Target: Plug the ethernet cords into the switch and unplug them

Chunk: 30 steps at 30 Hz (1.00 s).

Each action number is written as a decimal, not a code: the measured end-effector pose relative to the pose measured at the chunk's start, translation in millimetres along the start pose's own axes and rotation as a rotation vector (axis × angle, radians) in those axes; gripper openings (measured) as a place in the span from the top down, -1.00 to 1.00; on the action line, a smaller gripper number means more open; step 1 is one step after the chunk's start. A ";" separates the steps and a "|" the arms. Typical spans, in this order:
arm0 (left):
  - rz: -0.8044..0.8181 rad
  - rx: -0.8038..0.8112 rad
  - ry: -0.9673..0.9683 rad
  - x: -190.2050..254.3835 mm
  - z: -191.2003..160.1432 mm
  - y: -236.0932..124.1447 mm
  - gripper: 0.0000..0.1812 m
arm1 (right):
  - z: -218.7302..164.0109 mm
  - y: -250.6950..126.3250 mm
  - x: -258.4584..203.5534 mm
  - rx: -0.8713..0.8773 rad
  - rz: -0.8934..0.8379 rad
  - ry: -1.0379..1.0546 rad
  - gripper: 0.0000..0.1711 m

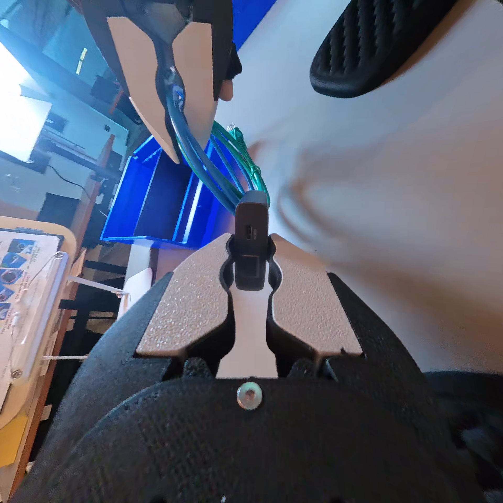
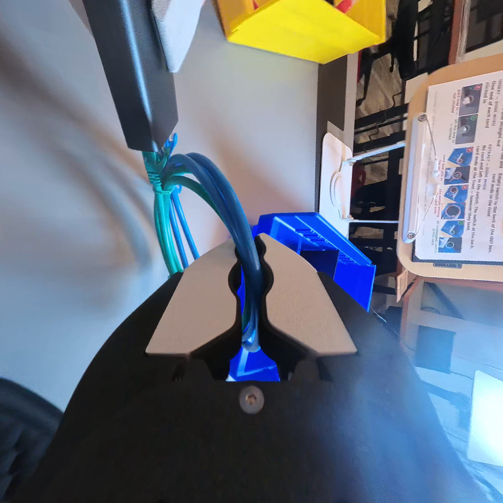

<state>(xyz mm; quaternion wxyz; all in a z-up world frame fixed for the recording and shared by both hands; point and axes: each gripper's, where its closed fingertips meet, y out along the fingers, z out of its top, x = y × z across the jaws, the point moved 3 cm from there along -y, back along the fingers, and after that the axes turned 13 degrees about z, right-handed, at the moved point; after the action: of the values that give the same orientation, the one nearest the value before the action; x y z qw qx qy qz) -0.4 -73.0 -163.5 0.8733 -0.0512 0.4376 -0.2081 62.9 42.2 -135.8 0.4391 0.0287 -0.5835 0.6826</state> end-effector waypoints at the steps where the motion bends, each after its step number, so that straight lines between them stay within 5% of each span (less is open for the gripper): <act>1: 0.015 0.013 -0.006 -2.8 -0.9 -1.9 0.73 | 1.1 -1.5 3.9 0.047 -0.017 0.027 0.89; 6: 0.074 0.142 -0.085 -20.3 3.0 -18.2 0.76 | 23.6 -45.0 9.0 0.432 -0.143 0.113 0.70; 11: 0.123 0.160 -0.160 -36.2 -0.3 -23.8 0.76 | 37.3 -126.6 7.9 0.658 -0.584 0.033 0.71; 13: 0.131 0.168 -0.163 -38.4 -1.6 -23.8 0.77 | 38.3 -134.8 -0.8 0.681 -0.498 0.071 0.72; 20: 0.127 0.227 -0.117 -36.7 18.7 -22.4 0.76 | 33.8 4.0 -46.1 0.496 0.040 0.230 0.48; 25: 0.089 0.388 -0.143 -34.4 60.0 -27.4 0.77 | 56.6 48.0 -34.4 0.610 -0.012 0.289 0.24; 28: 0.079 0.504 -0.162 -34.1 84.1 -37.8 0.77 | 82.3 38.6 -24.2 0.755 0.008 0.277 0.39; 30: 0.091 0.532 -0.182 -39.7 83.5 -46.4 0.77 | 88.7 28.5 -23.8 0.777 -0.043 0.185 0.81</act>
<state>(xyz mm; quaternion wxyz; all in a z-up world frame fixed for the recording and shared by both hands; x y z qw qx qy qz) 29.4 -106.8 -70.3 0.9001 0.1812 0.2895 -0.2707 17.4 -42.3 -142.7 0.4605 0.1431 -0.2391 0.8428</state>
